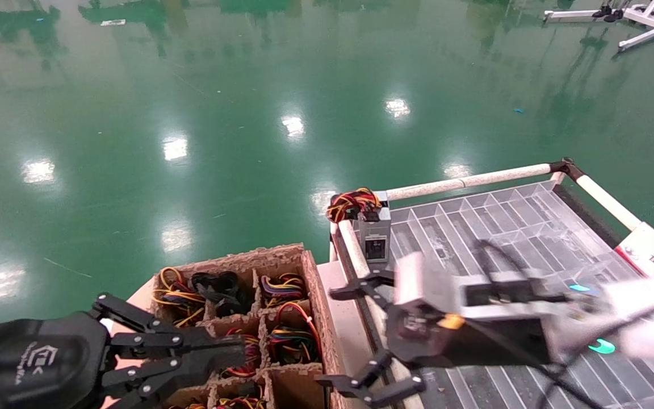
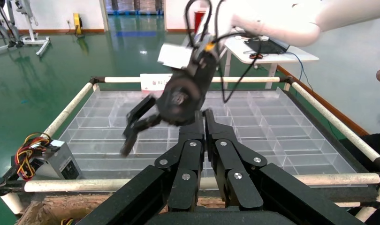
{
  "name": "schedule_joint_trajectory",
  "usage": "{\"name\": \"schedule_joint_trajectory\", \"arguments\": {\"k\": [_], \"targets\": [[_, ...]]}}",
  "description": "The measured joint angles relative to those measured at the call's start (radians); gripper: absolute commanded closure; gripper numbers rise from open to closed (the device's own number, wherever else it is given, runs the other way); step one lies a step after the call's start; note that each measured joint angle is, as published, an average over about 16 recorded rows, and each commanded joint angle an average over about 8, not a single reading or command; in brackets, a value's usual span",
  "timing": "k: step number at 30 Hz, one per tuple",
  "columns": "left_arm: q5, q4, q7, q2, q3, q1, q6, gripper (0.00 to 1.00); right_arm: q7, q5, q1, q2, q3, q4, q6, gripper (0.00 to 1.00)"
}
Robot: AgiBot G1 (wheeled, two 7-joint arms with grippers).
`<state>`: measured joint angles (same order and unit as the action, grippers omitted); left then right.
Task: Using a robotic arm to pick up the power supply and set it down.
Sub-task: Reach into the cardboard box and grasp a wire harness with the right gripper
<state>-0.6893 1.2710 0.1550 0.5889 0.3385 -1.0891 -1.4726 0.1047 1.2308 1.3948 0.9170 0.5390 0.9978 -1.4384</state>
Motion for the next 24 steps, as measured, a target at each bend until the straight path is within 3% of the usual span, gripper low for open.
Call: {"name": "schedule_joint_trajectory", "arguments": {"k": [2, 5, 7, 8, 9, 13, 15, 24], "targets": [[0.0, 0.0, 0.0, 0.0, 0.0, 0.0, 0.0, 0.99, -0.022, 0.044, 0.037, 0.04, 0.028, -0.043, -0.006, 0.17], [0.0, 0.0, 0.0, 0.0, 0.0, 0.0, 0.0, 0.92, -0.06, 0.106, 0.088, 0.099, 0.065, -0.108, -0.011, 0.53], [0.0, 0.0, 0.0, 0.0, 0.0, 0.0, 0.0, 0.81, -0.087, 0.142, 0.118, 0.135, 0.088, -0.15, -0.012, 0.78], [0.0, 0.0, 0.0, 0.0, 0.0, 0.0, 0.0, 0.7, -0.101, 0.159, 0.132, 0.153, 0.098, -0.17, -0.011, 0.89], [0.0, 0.0, 0.0, 0.0, 0.0, 0.0, 0.0, 0.57, -0.115, 0.175, 0.146, 0.171, 0.107, -0.191, -0.011, 0.95], [0.0, 0.0, 0.0, 0.0, 0.0, 0.0, 0.0, 0.15, -0.17, 0.227, 0.192, 0.234, 0.139, -0.269, -0.005, 1.0], [0.0, 0.0, 0.0, 0.0, 0.0, 0.0, 0.0, 0.02, -0.196, 0.247, 0.212, 0.261, 0.151, -0.305, 0.0, 1.0], [0.0, 0.0, 0.0, 0.0, 0.0, 0.0, 0.0, 0.0, -0.289, 0.309, 0.275, 0.357, 0.188, -0.443, 0.032, 1.0]]}}
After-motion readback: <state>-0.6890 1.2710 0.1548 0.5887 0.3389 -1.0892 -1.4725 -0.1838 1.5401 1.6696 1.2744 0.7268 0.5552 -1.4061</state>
